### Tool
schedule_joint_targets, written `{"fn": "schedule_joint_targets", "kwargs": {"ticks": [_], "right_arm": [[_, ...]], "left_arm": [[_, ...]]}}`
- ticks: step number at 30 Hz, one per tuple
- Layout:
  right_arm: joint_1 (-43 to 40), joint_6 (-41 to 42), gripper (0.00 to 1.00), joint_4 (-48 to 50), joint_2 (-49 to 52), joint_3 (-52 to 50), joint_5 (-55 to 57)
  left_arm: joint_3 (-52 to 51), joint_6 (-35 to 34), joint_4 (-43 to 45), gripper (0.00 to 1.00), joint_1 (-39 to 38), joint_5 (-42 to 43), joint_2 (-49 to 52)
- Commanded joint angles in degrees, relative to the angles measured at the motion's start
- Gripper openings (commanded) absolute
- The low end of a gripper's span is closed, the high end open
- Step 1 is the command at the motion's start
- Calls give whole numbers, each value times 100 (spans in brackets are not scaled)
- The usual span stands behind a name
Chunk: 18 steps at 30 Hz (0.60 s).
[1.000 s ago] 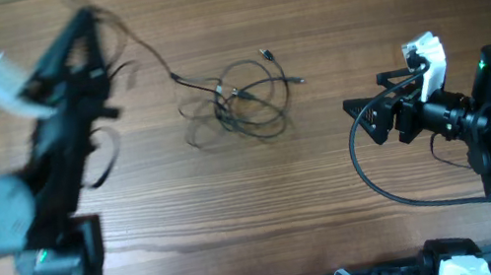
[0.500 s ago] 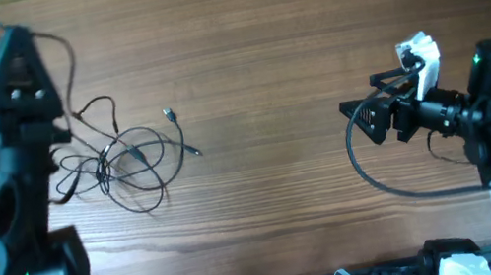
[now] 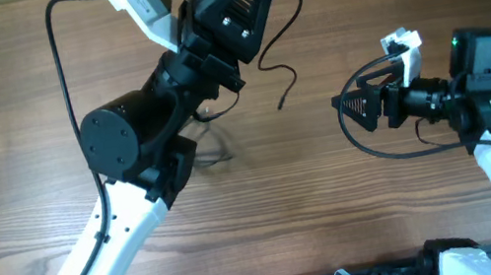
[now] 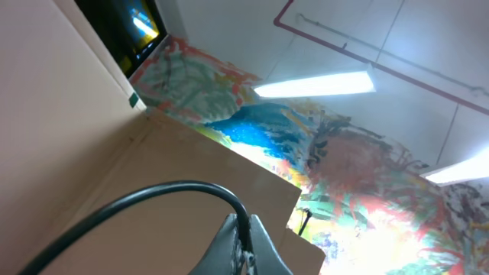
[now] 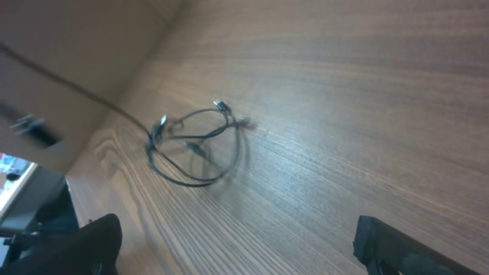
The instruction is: Untangle cables
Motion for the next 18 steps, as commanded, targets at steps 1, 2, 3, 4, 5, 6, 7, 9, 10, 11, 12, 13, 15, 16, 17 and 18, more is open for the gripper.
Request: {"fn": "schedule_joint_targets", "kwargs": {"ticks": [1,2,3,4,5,6,7,9,10,11,12,13,15,16,17,18], "right_arm": [[26,-216,100,59,308,2,-264],[26,-297,100,90,363,2,-457],[48,-367,100,125,409,2,-649],[94,-376,100,142,433,2,-691],[168,-367,100,138,452,2,-686],[269,-352,100,116,492,2,-638],[330,-352,100,92,511,2,-535],[452,-219,100,118,564,2,-249],[492,-223,100,142,603,2,-229],[533,-227,100,181,643,2,-225],[660,-227,100,319,745,-4,-197],[750,-223,100,431,824,-11,-109],[1021,-205,100,697,1119,-11,96],[1163,-197,100,846,1292,-11,92],[1325,44,100,1113,1519,-11,111],[1484,319,100,1480,1792,-11,153]], "left_arm": [[258,221,15,4,-33,-245,26],[402,223,15,4,-33,-374,28],[533,234,9,4,-33,-428,28],[638,420,-7,4,-31,-428,28],[726,688,-103,4,-31,-424,26],[754,901,-293,4,-24,-426,26],[754,1062,-566,4,20,-428,26],[754,1126,-1130,4,151,-448,28],[754,1126,-1222,4,197,-448,28],[754,1126,-1231,4,227,-444,26],[754,1126,-1228,4,264,-444,22],[754,1126,-1237,4,289,-439,20],[754,1126,-1322,4,348,-402,22],[754,1128,-1377,4,372,-402,22],[754,1126,-1429,4,409,-402,22],[754,1126,-1488,4,455,-400,22]]}}
